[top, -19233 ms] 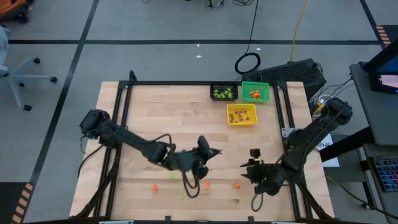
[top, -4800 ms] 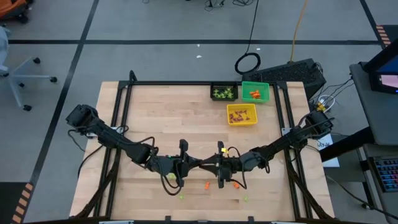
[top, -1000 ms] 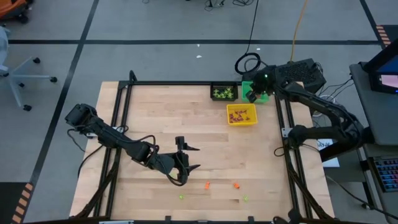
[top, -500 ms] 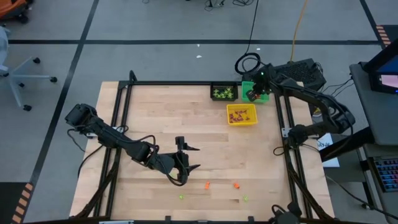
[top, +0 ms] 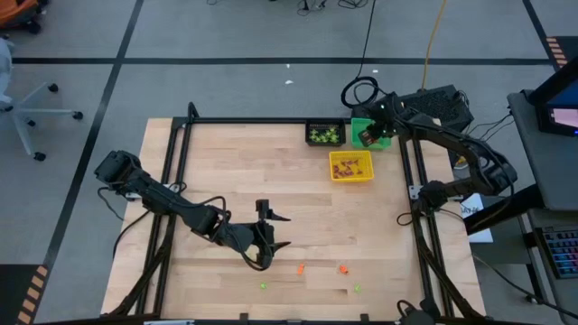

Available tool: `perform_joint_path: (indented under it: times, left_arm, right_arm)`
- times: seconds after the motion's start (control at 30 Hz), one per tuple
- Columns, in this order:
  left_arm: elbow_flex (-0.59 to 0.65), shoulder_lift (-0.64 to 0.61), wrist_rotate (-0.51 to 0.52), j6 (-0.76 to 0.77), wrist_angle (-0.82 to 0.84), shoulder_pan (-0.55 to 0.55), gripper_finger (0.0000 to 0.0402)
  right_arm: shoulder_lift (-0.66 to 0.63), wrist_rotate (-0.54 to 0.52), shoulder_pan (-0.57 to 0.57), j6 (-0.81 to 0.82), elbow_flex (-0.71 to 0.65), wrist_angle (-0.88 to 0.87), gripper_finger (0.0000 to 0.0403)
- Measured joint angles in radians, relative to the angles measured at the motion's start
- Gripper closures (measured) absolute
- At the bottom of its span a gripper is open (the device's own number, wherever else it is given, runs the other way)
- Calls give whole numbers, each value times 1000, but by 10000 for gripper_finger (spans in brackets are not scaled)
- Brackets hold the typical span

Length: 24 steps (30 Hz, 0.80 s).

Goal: Sort Halloween decoration
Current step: Put the green spider toy into the black basket

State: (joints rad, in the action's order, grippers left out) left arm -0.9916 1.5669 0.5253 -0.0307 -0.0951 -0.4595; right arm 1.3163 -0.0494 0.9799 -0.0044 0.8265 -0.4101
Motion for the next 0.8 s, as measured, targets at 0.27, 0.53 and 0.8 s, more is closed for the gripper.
perform_joint_path:
  times: [0.27,0.53,0.8]
  left_arm:
    - [0,0,0,0,3,0,103]
    - [0,0,0,0,1,0,103]
    - [0,0,0,0,-4,0,103]
  right_arm:
    - [-187,2,-151,27,-5,-171,253]
    - [-523,2,-464,232,-152,-226,252]
    - [-701,-51,-812,431,-245,-225,252]
